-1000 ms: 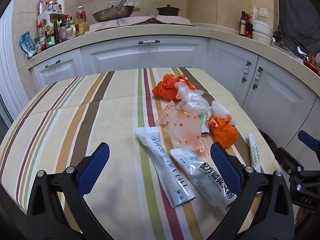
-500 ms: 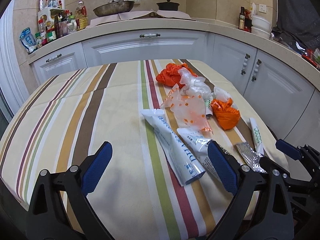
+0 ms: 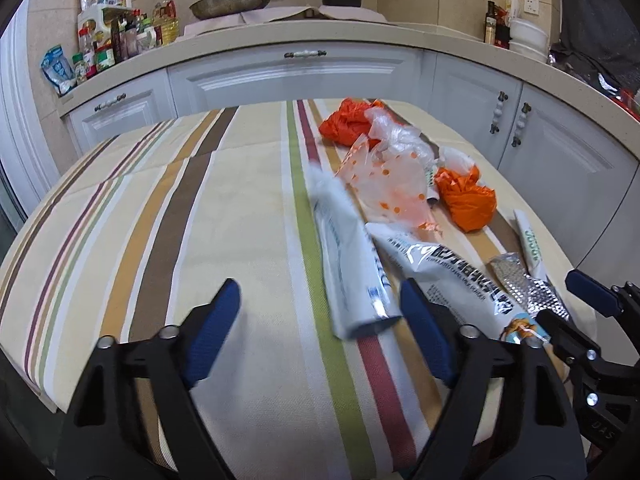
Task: Collect trash
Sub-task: 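Grasp the white toothpaste tube with the left tool while the right tool grasps the foil wrapper, then carry tube and foil to the bin and open both tools to drop them, then return both tools to the table and approach the printed wrapper and green-label tube, then grasp the printed snack wrapper with the left tool while the right tool grasps the green-label tube, then carry wrapper and tube over the bin and open both tools to drop them, then move both tools back to the table toward the orange bag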
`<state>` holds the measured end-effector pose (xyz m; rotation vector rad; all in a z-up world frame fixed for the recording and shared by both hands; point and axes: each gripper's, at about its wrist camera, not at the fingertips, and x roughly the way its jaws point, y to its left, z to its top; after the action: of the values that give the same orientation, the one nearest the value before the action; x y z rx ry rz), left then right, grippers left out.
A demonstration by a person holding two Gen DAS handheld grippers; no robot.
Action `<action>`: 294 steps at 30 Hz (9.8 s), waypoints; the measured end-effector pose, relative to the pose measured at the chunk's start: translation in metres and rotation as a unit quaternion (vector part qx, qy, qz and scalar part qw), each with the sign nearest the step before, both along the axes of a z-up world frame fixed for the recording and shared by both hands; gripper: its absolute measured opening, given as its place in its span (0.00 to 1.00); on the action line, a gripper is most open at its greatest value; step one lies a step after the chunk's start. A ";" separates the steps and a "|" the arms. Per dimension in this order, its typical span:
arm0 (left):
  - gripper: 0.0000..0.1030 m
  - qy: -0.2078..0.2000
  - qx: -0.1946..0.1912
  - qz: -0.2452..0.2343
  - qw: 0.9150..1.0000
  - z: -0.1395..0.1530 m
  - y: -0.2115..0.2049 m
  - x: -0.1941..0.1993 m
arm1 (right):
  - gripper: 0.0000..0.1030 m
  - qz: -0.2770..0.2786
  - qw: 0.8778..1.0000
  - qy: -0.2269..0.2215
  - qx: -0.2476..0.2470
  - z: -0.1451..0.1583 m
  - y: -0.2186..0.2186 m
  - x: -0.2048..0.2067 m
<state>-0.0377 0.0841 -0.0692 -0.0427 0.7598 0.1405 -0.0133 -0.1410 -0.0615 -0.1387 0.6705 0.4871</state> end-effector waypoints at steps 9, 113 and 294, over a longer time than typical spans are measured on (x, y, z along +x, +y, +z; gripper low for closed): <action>0.48 -0.010 -0.003 0.001 1.000 -0.003 0.005 -0.004 | 0.42 0.011 1.000 0.005 0.012 -0.003 0.001 -0.001; 0.53 -0.037 -0.024 -0.019 0.999 0.033 -0.019 -0.003 | 0.58 -0.064 0.995 -0.075 0.032 0.008 -0.026 0.015; 0.52 -0.031 -0.051 -0.009 0.998 0.025 0.001 0.036 | 0.50 -0.032 0.997 -0.053 0.037 0.013 -0.003 0.070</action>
<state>-0.0016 0.0847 -0.0446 -0.1360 0.7057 0.0821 0.0570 -0.1444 -0.0487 -0.0725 0.5500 0.4386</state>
